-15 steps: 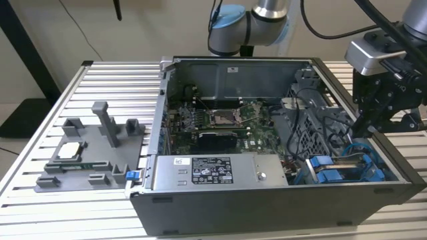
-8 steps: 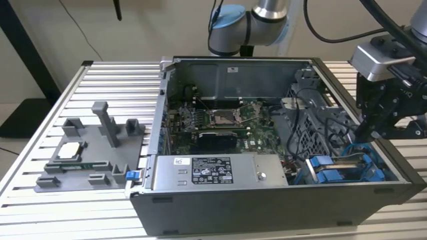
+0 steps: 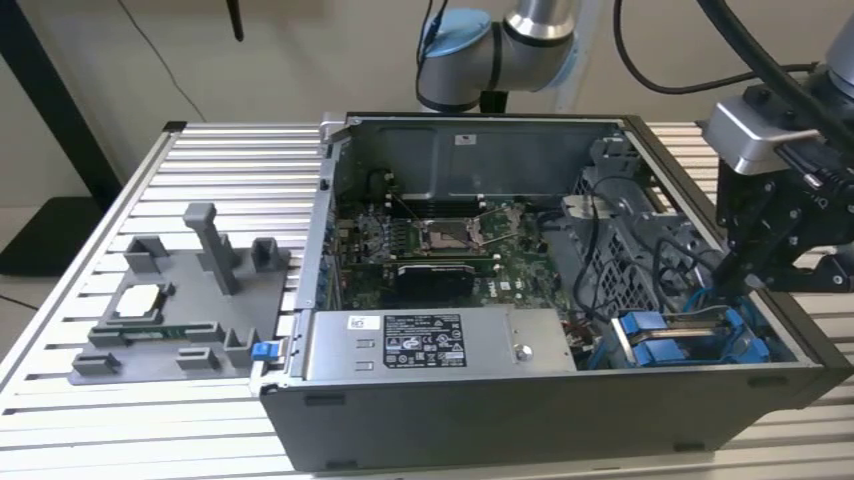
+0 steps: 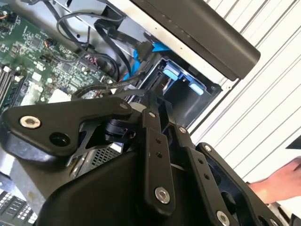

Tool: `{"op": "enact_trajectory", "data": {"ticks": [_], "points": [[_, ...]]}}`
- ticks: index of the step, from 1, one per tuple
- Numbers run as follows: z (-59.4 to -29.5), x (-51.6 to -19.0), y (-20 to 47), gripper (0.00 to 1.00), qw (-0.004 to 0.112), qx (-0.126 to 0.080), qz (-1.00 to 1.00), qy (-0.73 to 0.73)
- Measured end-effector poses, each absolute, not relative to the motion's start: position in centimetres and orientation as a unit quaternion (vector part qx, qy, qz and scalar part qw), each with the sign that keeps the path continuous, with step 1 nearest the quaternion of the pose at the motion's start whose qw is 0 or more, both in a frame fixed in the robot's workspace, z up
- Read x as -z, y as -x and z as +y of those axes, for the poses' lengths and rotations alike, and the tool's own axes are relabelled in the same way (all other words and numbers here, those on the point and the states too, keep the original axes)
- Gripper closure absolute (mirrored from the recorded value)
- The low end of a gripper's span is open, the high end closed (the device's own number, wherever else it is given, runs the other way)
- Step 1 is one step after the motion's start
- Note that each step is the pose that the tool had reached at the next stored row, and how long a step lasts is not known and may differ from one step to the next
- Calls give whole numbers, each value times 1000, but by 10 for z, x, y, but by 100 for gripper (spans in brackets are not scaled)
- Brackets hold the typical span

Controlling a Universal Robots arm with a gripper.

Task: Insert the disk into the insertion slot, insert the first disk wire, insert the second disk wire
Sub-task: 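Insert the first disk wire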

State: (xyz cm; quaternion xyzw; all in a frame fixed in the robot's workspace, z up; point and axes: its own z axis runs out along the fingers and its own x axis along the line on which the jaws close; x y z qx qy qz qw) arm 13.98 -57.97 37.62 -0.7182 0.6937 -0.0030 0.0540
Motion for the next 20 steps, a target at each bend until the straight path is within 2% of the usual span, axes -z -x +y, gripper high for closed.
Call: {"op": "enact_trajectory", "data": {"ticks": [5, 11, 20], "points": [[-580, -373, -140, 100, 49, -1, 708, 705], [-580, -371, -141, 100, 32, -17, 715, 698], [-580, -366, -158, 100, 13, -38, 715, 698]]}}
